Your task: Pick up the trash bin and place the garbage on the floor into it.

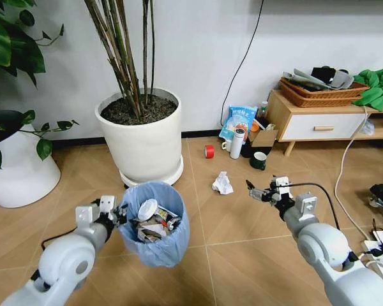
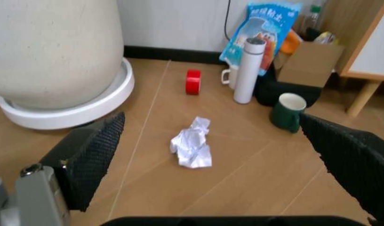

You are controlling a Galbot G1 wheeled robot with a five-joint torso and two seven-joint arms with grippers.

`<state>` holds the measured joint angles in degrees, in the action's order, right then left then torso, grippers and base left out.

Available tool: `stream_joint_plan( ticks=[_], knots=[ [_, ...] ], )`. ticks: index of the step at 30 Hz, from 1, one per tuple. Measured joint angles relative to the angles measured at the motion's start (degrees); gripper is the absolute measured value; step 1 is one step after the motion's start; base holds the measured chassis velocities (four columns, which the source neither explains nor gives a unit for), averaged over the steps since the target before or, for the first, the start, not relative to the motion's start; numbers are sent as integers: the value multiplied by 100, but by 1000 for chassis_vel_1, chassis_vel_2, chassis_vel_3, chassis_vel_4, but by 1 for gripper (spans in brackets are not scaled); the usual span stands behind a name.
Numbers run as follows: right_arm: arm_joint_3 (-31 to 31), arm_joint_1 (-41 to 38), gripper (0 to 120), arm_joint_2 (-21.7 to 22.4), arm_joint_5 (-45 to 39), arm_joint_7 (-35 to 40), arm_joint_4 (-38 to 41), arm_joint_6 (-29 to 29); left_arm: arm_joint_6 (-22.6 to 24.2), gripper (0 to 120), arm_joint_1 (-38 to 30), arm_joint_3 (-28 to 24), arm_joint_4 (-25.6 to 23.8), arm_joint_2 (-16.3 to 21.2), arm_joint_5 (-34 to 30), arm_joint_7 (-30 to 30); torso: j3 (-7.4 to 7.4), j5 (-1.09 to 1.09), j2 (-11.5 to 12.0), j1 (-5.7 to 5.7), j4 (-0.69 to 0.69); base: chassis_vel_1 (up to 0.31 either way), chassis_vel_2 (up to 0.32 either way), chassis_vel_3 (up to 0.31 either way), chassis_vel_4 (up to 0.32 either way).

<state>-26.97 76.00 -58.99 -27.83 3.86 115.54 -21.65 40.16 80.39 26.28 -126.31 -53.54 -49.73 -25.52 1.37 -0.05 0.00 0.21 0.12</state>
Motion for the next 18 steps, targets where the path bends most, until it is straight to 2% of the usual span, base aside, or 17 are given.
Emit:
stream_joint_plan(
  ticks=[13, 18],
  knots=[
    [118, -22, 100, -131, 77, -87, -289, 128, -16, 0, 45, 51, -18, -16, 39, 32, 0, 1, 0, 0, 1, 0, 0, 0, 0],
    [176, -17, 100, -153, 91, -82, -303, 163, -23, 0, 12, 36, 8, -16, 44, 46, 1, 3, 0, 1, 1, -92, 84, 84, -97]
  ],
)
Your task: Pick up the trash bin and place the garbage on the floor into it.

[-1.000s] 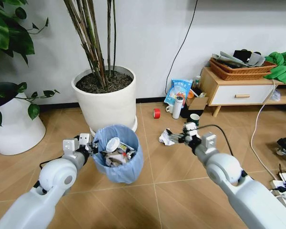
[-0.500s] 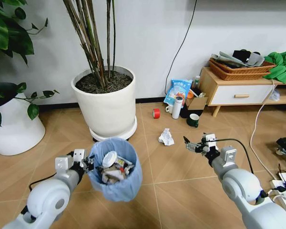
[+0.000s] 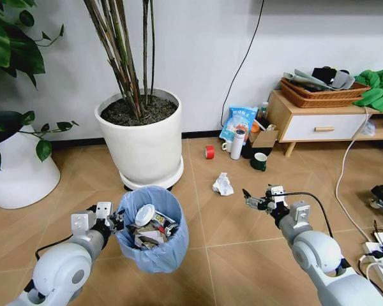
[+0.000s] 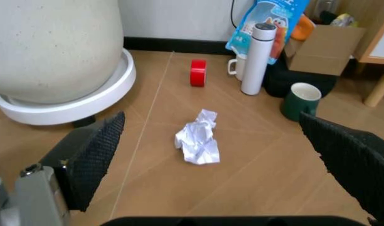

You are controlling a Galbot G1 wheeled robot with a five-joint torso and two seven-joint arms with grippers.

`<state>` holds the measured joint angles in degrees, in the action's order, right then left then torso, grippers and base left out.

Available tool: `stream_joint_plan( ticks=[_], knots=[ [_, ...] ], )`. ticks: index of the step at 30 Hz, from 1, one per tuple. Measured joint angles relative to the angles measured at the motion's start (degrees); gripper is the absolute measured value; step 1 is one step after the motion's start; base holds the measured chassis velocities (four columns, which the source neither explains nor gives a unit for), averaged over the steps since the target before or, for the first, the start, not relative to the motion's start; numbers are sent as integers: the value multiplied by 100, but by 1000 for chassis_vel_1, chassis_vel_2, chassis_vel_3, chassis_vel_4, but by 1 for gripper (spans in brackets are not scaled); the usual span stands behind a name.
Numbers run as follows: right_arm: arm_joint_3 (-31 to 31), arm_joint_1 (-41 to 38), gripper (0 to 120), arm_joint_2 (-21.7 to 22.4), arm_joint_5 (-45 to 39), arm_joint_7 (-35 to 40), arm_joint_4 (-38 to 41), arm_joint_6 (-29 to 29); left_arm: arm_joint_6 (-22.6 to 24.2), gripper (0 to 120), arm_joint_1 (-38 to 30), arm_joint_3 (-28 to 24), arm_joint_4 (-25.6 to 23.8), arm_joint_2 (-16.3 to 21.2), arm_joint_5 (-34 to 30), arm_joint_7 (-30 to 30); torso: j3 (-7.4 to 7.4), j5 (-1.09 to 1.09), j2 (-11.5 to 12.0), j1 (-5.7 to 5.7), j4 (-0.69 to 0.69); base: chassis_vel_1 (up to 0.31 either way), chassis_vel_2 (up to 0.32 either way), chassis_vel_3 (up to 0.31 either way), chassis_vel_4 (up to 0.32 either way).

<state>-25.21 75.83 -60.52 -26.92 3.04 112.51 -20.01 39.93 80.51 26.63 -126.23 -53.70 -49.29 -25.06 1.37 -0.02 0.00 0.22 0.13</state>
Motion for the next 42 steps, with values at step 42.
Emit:
stream_joint_plan(
  ticks=[42],
  knots=[
    [2172, -2598, 100, 341, -1229, -1537, -3726, -252, -57, 0, -172, -144, -184, -180, 271, 39, 0, -10, 1, 0, 0, -58, 54, 53, -54]
  ],
)
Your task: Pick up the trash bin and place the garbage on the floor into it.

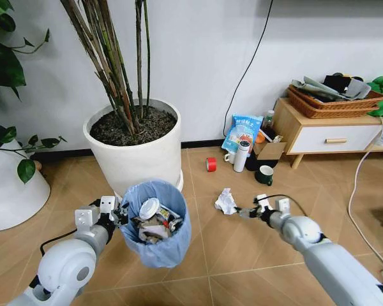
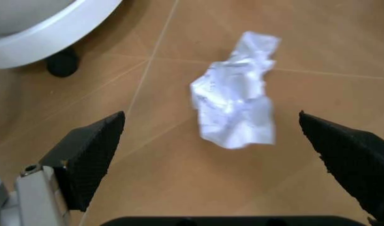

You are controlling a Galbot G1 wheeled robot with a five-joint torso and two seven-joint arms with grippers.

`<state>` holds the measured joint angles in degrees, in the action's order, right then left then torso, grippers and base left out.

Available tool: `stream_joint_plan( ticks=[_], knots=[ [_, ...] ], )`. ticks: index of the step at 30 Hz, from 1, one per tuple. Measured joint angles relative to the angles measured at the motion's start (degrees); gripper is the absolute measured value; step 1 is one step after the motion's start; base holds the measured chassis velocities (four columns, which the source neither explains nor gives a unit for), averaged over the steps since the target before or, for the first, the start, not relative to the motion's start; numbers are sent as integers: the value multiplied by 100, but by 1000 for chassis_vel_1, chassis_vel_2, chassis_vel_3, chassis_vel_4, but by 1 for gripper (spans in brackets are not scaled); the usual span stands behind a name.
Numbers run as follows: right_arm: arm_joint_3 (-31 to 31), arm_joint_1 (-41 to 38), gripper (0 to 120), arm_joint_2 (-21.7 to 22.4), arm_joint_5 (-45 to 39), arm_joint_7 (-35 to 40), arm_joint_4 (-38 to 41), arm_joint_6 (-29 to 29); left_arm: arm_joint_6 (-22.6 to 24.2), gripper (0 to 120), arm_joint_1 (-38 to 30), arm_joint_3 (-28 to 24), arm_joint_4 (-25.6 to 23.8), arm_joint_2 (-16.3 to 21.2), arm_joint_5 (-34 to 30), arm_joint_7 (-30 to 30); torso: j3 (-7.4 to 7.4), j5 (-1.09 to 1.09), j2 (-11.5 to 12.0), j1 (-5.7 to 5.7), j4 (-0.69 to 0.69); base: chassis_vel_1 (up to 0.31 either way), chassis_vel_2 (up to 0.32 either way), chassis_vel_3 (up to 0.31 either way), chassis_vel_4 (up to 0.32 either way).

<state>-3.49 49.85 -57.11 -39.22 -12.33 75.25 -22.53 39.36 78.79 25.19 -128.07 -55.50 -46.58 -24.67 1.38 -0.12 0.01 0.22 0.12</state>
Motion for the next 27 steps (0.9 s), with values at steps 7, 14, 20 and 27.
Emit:
stream_joint_plan(
  ticks=[7, 14, 20, 27],
  knots=[
    [569, -822, 100, -558, 252, -79, -1101, 92, -5, 0, -7, 22, -41, 12, 2, 5, 0, 9, 0, 0, 0, 0, 0, 0, 0],
    [780, -1325, 100, -1128, 497, -153, -2184, 242, -6, 0, -1, 2, -58, -16, 32, 31, 0, 5, 0, 0, -1, 0, 0, 0, 0],
    [730, -1451, 100, -1281, 612, -151, -2598, 291, -13, 0, -23, -35, -19, -49, 77, 73, 0, 7, 0, 0, 1, 0, 0, 0, 0],
    [564, -1548, 100, -1452, 807, -175, -3120, 457, -16, 0, -35, -55, 5, -11, 79, 75, 0, 8, 0, 0, 2, 0, 0, 0, 0]
  ],
)
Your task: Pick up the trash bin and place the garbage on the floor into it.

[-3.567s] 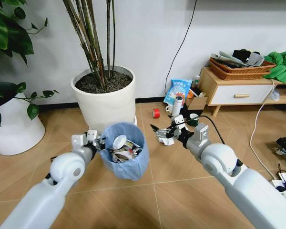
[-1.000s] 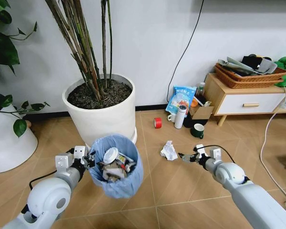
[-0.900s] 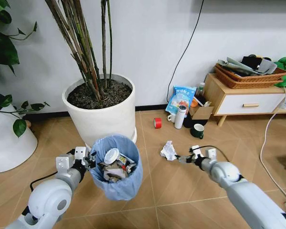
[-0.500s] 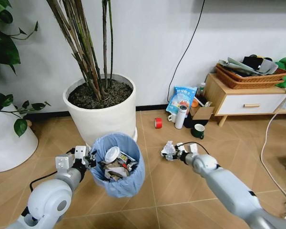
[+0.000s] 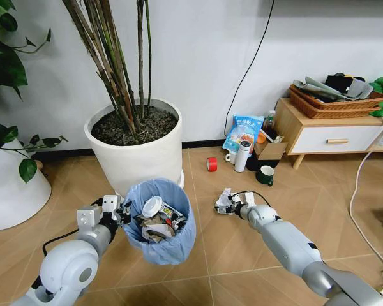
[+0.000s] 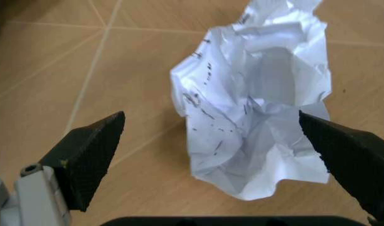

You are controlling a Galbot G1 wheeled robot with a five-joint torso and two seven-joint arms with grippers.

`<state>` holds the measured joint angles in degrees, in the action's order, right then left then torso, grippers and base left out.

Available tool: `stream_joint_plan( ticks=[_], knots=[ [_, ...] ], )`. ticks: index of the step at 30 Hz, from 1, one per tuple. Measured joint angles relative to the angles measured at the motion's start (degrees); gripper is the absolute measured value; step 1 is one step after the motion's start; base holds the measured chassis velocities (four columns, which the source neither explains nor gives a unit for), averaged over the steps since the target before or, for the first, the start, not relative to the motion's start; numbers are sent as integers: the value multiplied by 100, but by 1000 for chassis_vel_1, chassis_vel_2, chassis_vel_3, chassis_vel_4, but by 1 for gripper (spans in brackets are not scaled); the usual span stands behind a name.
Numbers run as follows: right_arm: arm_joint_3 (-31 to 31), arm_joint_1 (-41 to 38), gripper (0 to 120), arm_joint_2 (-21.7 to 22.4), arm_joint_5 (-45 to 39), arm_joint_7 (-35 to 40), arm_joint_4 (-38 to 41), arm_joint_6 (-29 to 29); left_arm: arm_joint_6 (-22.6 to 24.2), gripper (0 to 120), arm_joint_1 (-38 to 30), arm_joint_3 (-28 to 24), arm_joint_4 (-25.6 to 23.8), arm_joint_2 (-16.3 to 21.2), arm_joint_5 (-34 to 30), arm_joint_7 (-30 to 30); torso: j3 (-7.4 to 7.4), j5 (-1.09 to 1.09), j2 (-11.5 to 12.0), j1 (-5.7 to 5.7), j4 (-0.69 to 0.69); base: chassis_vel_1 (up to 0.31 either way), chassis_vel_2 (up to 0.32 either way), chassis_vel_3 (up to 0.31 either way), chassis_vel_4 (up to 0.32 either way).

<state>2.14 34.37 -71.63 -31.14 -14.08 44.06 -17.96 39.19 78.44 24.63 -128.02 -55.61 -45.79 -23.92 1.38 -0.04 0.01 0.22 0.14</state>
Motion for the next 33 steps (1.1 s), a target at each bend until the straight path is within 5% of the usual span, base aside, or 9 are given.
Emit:
stream_joint_plan(
  ticks=[8, 33],
  knots=[
    [-219, -27, 91, -157, 142, -132, -234, 111, -3, 0, -41, -22, 38, 63, -17, 0, 0, 0, 0, 0, -2, 0, 0, 0, 0],
    [-598, 31, 0, -296, 224, -167, -557, 254, -4, 0, -49, -21, -21, 152, -80, 9, 0, 0, 0, 0, -1, 0, 0, 0, 0]
  ],
)
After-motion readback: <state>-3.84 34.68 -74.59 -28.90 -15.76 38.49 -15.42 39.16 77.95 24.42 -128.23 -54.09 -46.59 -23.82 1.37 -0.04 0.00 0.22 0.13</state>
